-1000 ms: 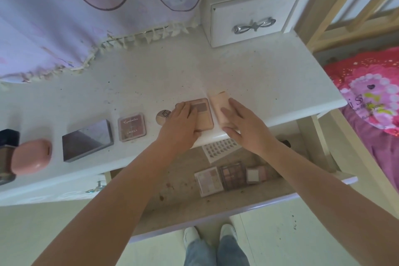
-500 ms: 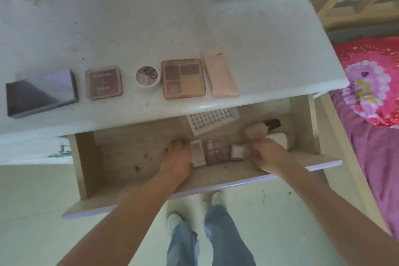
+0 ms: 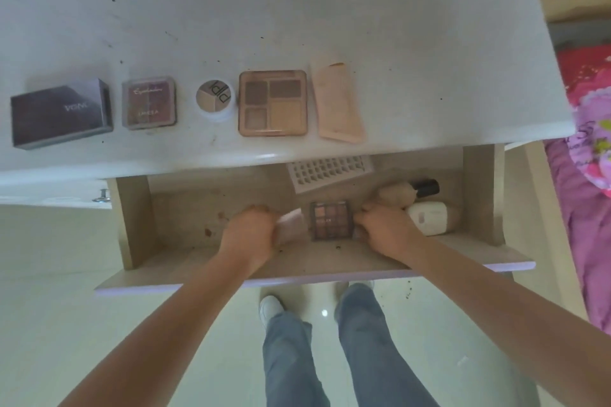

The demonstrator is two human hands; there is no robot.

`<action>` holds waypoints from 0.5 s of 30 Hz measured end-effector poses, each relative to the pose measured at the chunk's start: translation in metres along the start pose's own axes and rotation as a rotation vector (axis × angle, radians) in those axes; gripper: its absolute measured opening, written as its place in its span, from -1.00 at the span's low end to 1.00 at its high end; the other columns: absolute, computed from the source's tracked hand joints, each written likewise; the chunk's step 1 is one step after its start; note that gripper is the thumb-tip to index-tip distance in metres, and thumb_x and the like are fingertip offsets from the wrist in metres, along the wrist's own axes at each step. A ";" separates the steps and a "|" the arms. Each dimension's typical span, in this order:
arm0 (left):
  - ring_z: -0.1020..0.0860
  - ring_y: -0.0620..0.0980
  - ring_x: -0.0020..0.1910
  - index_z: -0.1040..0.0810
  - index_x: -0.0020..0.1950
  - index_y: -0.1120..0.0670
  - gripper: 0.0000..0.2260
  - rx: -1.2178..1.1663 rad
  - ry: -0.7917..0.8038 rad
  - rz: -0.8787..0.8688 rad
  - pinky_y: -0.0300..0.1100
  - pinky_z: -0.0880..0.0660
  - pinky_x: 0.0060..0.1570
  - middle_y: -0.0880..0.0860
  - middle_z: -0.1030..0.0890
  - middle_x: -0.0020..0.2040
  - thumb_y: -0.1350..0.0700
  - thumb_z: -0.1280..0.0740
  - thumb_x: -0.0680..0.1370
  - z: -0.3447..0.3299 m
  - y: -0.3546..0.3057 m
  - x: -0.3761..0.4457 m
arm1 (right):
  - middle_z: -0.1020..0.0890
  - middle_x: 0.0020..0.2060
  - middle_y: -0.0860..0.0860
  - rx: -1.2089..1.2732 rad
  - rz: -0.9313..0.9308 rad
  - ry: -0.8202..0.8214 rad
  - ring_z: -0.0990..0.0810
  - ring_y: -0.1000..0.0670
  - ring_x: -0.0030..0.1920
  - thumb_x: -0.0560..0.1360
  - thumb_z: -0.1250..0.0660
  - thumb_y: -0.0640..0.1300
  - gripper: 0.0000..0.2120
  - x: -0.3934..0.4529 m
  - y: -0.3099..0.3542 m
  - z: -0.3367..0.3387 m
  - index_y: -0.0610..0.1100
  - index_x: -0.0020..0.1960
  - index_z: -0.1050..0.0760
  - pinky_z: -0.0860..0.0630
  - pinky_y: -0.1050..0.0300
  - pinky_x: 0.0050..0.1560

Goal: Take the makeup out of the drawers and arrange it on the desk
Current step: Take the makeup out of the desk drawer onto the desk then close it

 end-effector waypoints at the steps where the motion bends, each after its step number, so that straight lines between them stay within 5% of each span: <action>1: -0.49 0.07 0.08 -0.51 0.17 0.09 -0.73 -0.068 -0.030 0.015 -0.14 -0.40 -0.08 0.09 -0.56 0.08 0.03 -0.13 0.58 0.007 -0.002 -0.009 | -0.55 0.02 -0.10 0.090 0.009 -0.019 -0.48 -0.05 0.02 0.55 -0.18 -0.06 -0.77 -0.006 -0.001 0.006 -0.17 0.06 -0.50 -0.34 0.17 -0.14; 4: -0.55 0.06 -0.13 -0.61 -0.02 0.15 -0.52 -0.446 -0.252 0.039 -0.14 -0.38 -0.25 0.11 -0.63 -0.14 -0.19 -0.13 0.42 0.034 -0.024 -0.035 | -0.51 -0.15 0.00 0.412 0.015 -0.201 -0.43 0.06 -0.19 0.51 -0.28 -0.07 -0.78 -0.031 -0.011 0.041 -0.20 0.02 -0.55 -0.29 0.34 -0.23; 7: -0.52 -0.14 -0.34 -0.62 -0.20 0.12 -0.88 -0.836 -0.471 0.095 -0.28 -0.47 -0.23 0.05 -0.63 -0.32 0.08 -0.37 0.45 0.072 -0.054 -0.042 | -0.56 -0.20 -0.01 0.702 -0.057 -0.544 -0.45 0.18 -0.28 0.40 -0.41 -0.18 -0.79 -0.060 -0.034 0.094 -0.23 0.01 -0.59 -0.34 0.60 -0.17; 10: -0.44 -0.26 -0.39 -0.52 -0.24 -0.06 -0.89 -0.932 -0.536 0.119 -0.49 -0.37 -0.35 -0.15 -0.50 -0.41 0.11 -0.37 0.47 0.105 -0.091 -0.027 | -0.53 -0.25 0.12 0.814 -0.159 -0.720 -0.49 0.33 -0.29 0.36 -0.33 -0.08 -0.80 -0.070 -0.064 0.135 -0.08 -0.02 -0.53 -0.34 0.63 -0.18; 12: -0.45 -0.24 -0.40 -0.55 -0.18 0.04 -0.92 -0.940 -0.542 0.130 -0.45 -0.39 -0.31 -0.11 -0.50 -0.39 0.07 -0.35 0.49 0.117 -0.113 -0.007 | -0.53 -0.19 0.06 0.804 -0.257 -0.760 -0.51 0.22 -0.19 0.43 -0.38 -0.15 -0.77 -0.060 -0.085 0.149 -0.18 0.06 -0.56 -0.35 0.57 -0.18; 15: -0.56 -0.01 -0.19 -0.56 -0.03 0.12 -0.83 -0.966 -0.499 0.206 -0.07 -0.55 -0.03 0.00 -0.56 -0.23 0.03 -0.32 0.51 0.123 -0.137 0.023 | -0.59 -0.06 -0.04 0.819 -0.330 -0.706 -0.55 -0.06 0.03 0.49 -0.30 -0.20 -0.74 -0.044 -0.105 0.160 -0.28 0.15 -0.54 -0.38 0.35 -0.05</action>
Point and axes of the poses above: each hand's wrist, its own x-axis towards the middle knuckle, its own z-axis out of the back of the hand, y = z × x, the point moved 2 cm from there along x, towards the middle knuckle
